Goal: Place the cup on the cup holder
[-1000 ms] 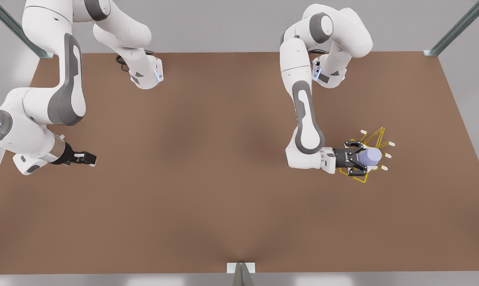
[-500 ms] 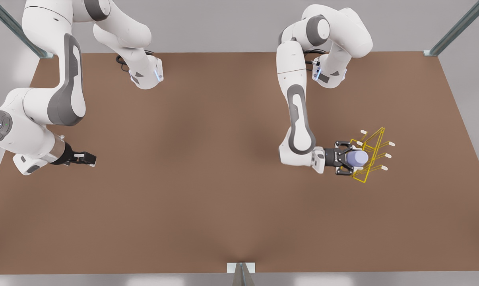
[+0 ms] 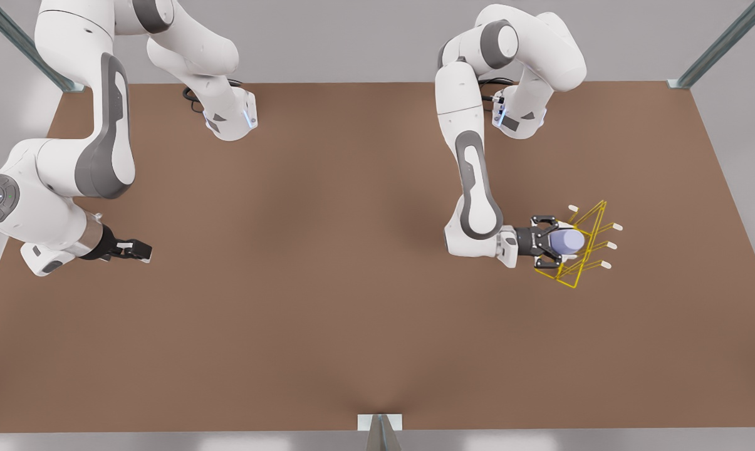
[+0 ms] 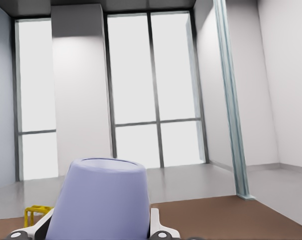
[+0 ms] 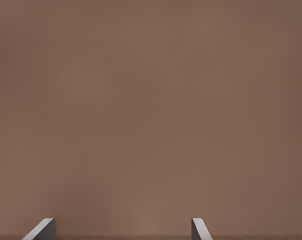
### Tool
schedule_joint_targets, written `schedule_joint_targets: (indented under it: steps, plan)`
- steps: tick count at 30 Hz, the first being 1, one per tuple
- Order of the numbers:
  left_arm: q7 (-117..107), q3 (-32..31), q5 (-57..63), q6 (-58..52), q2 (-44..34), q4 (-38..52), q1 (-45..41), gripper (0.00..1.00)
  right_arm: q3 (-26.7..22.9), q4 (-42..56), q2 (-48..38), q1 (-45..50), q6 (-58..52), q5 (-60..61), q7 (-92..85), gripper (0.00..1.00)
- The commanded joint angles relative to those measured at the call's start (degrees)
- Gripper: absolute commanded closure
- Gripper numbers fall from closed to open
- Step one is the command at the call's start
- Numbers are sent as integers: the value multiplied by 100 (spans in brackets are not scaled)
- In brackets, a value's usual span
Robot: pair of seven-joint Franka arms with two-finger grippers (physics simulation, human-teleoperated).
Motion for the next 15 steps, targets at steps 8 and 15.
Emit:
schedule_joint_targets:
  steps: [8, 15]
  plan:
    - [-25, -57, -101, 55, 92, 3, 83, 0, 1, 12, 46, 0, 4, -1, -5, 0]
    - [754, 705, 5, -182, -645, -199, -513, 0, 1, 135, 117, 0, 13, -1, 22, 0]
